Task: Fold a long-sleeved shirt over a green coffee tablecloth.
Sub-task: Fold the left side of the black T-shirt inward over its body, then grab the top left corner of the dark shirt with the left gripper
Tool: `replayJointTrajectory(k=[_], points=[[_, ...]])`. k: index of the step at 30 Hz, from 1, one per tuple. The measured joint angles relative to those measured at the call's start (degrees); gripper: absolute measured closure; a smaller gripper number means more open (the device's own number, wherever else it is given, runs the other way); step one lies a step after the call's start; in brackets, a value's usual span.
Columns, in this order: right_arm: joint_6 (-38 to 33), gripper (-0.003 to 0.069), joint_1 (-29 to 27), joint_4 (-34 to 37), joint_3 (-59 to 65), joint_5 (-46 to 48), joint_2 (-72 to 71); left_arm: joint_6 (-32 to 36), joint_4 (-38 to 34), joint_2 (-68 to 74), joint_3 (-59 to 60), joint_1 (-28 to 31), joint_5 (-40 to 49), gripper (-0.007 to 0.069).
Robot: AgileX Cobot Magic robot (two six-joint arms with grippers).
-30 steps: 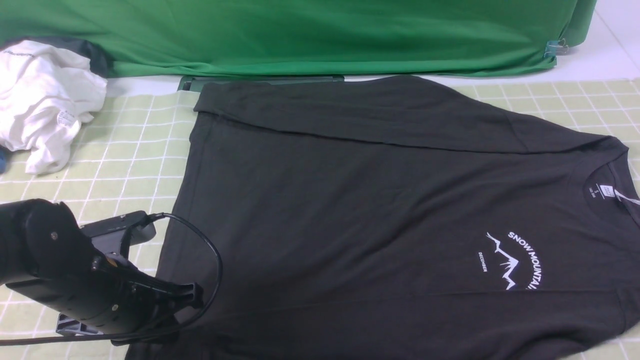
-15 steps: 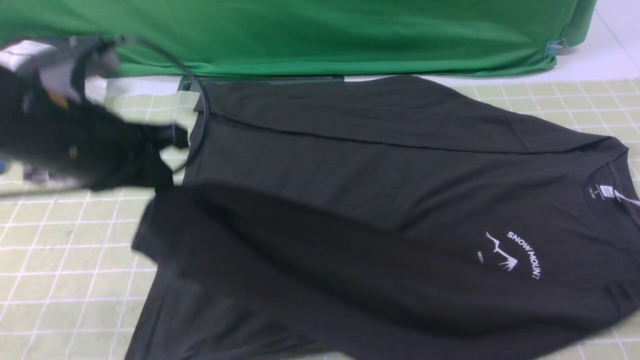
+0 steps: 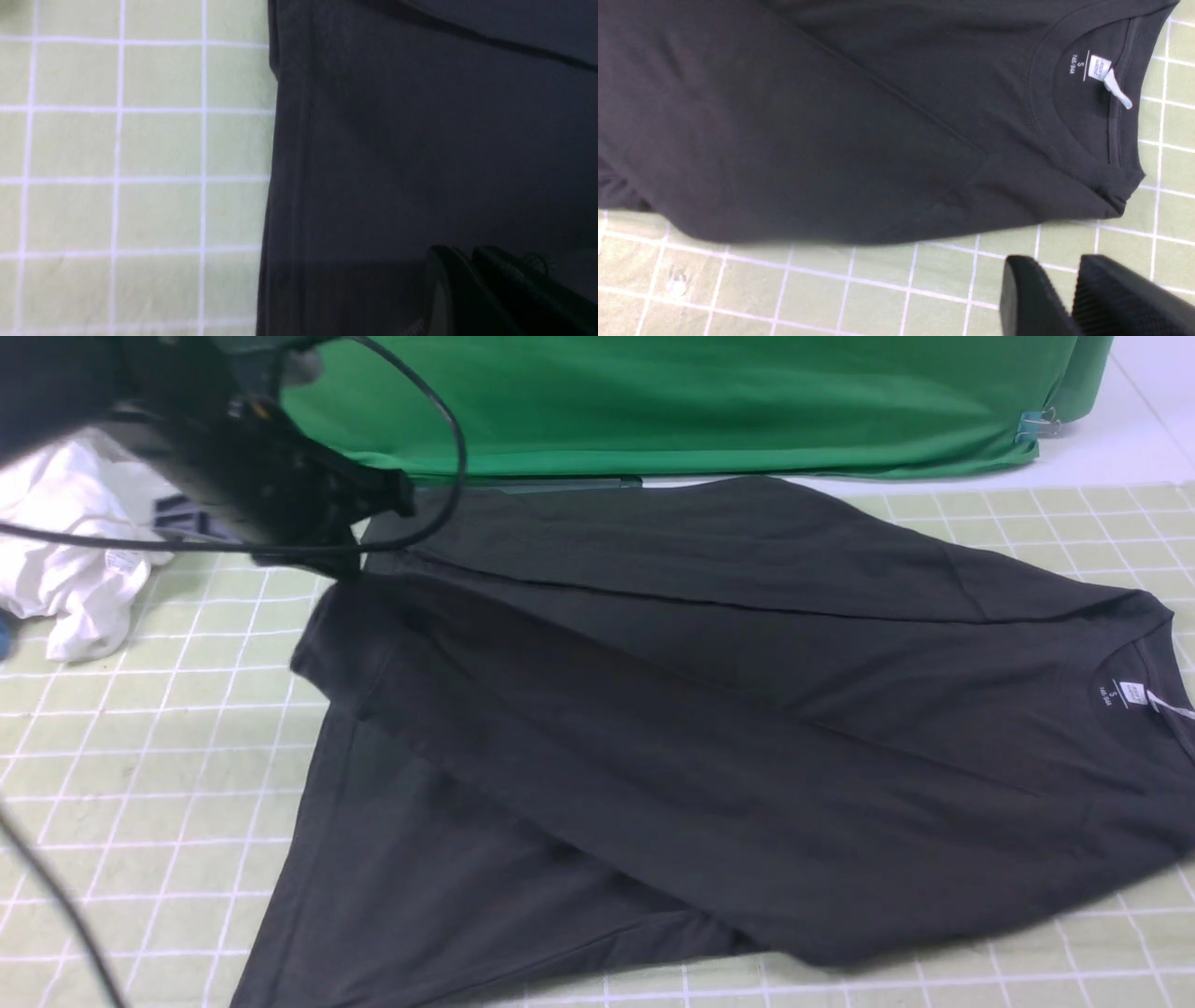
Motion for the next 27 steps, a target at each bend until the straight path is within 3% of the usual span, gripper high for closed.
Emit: replayJointTrajectory(k=[7,14,21,27], points=[[0.0,0.0484,0.0,0.0,0.0,-0.1,0.0,-0.3,1.2,10.2,-5.2,0.0,-1.7,0.0599],[0.2,0.048,0.0,0.0,0.1,-1.2,0.0,-6.6,6.4,15.8,-8.2,0.1,-1.0,0.0557],[0.3,0.0465,0.0,0.0,0.2,-2.1,0.2,-7.5,10.1,15.9,-15.4,0.2,2.7,0.0354],[0.4,0.046,0.0,0.0,0.2,-2.3,0.2,-7.5,-2.3,18.0,-23.6,3.8,3.3,0.0245]])
